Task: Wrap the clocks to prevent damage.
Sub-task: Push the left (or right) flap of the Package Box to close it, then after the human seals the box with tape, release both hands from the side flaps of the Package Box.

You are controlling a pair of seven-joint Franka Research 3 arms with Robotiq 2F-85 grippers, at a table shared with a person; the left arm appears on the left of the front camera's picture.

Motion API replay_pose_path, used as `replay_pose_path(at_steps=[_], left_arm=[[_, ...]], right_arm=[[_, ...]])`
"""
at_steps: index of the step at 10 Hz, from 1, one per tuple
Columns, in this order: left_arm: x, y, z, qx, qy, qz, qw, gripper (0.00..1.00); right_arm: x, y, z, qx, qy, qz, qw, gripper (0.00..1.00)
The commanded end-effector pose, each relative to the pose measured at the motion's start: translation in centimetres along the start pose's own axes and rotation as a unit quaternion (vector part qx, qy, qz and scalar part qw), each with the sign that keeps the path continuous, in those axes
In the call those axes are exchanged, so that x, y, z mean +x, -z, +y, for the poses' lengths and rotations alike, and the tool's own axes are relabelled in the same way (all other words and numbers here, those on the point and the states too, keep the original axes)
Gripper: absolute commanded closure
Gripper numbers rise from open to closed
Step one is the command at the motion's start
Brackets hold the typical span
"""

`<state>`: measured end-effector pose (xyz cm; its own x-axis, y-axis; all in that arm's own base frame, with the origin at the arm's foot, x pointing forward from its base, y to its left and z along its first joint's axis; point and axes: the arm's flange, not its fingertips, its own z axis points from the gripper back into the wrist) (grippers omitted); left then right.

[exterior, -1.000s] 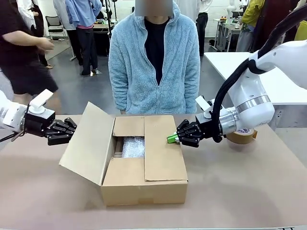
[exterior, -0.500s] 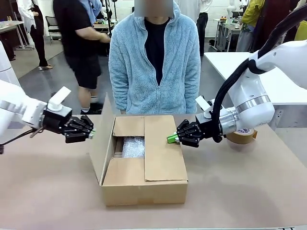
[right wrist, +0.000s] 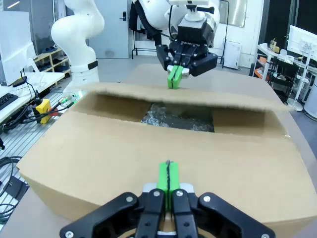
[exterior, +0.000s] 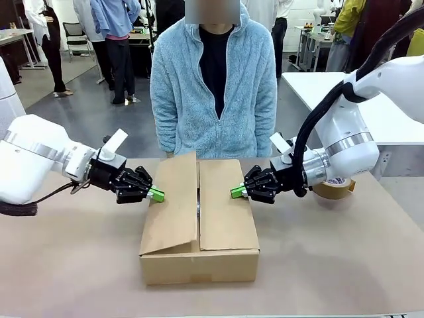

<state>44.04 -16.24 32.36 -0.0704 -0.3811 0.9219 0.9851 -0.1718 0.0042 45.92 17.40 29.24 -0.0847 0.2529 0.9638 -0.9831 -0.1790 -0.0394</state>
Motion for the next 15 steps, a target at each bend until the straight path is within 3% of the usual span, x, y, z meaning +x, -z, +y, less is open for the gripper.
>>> replay_pose_path(at_steps=[1,5,15], left_arm=[[-0.6,1.6,0.5,0.014,-0.007,0.013,1.000,1.00],[-2.1,1.6,0.8,-0.006,-0.047,0.013,0.999,1.00],[-0.9,0.9,0.4,-0.004,-0.026,0.005,1.000,1.00]], right_arm=[[-0.2,0.2,0.0,-0.002,0.002,0.004,1.000,0.99],[-0.2,0.2,0.0,-0.002,0.002,0.004,1.000,0.99],[-0.2,0.2,0.0,-0.002,0.002,0.004,1.000,0.99]])
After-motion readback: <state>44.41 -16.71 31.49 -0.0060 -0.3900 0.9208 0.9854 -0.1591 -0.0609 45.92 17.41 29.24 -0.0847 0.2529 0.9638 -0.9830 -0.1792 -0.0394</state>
